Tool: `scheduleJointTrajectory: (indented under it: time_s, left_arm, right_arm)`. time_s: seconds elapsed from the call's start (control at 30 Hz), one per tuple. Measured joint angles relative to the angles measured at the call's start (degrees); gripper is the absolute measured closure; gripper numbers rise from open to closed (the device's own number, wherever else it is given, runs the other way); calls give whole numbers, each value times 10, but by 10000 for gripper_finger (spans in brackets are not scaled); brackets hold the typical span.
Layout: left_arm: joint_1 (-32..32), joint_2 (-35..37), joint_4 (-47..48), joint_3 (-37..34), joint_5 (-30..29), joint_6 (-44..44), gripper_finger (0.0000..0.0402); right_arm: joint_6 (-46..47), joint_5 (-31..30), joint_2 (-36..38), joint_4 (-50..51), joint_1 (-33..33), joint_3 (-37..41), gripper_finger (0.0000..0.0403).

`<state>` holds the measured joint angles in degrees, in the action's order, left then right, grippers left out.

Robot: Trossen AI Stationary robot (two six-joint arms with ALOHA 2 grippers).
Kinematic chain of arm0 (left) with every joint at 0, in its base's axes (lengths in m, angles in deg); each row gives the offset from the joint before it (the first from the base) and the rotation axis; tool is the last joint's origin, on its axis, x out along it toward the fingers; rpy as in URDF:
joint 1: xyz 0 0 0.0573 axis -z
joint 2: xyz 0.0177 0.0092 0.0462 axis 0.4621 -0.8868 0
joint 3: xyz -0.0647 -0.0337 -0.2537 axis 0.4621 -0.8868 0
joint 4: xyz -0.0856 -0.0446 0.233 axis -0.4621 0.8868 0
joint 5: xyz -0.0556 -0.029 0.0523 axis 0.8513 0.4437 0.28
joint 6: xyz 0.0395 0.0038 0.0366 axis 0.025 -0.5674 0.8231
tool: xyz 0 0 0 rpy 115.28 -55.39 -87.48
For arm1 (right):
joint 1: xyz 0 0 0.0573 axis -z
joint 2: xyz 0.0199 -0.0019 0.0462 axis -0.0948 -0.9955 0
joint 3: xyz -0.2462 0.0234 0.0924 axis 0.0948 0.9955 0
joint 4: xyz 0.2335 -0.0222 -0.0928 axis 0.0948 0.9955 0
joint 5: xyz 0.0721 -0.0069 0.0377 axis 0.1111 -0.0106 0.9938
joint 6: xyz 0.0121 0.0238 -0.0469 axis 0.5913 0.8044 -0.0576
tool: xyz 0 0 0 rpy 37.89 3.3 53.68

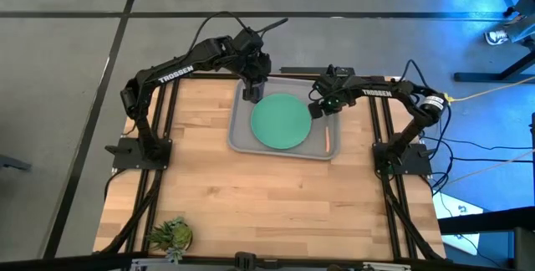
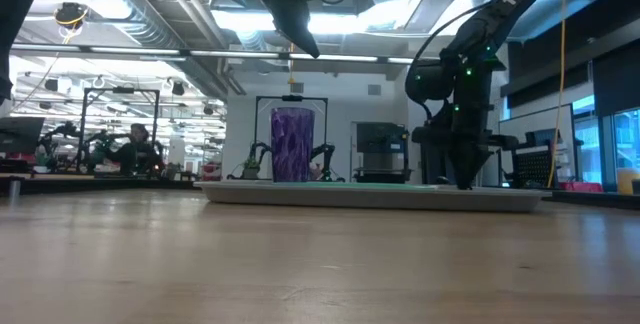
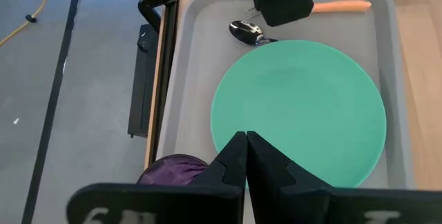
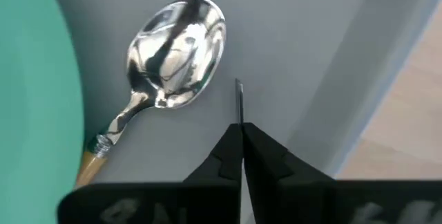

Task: Pick and place plate/cup/fork/spoon on tray
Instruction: Put the yellow fork on the gray tray to the right of the yellow spoon

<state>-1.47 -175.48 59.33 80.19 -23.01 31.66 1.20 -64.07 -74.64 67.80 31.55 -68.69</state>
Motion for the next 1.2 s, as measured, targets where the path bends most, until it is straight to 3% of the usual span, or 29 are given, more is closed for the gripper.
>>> scheduleJointTrajectory:
  time_s: [0.2,0.63,0.9,1.2]
  left_arm:
    - [0,0,0,0,0,-1,401]
    - [0,0,21,0,0,-2,401]
    - [0,0,26,0,0,1,401]
    - [0,0,26,0,0,2,401]
  right_arm:
    - [-11,-11,0,-13,1,0,398]
    - [34,78,4,-83,43,28,401]
    - [54,83,5,-103,45,44,401]
    - [51,79,-1,-89,57,48,358]
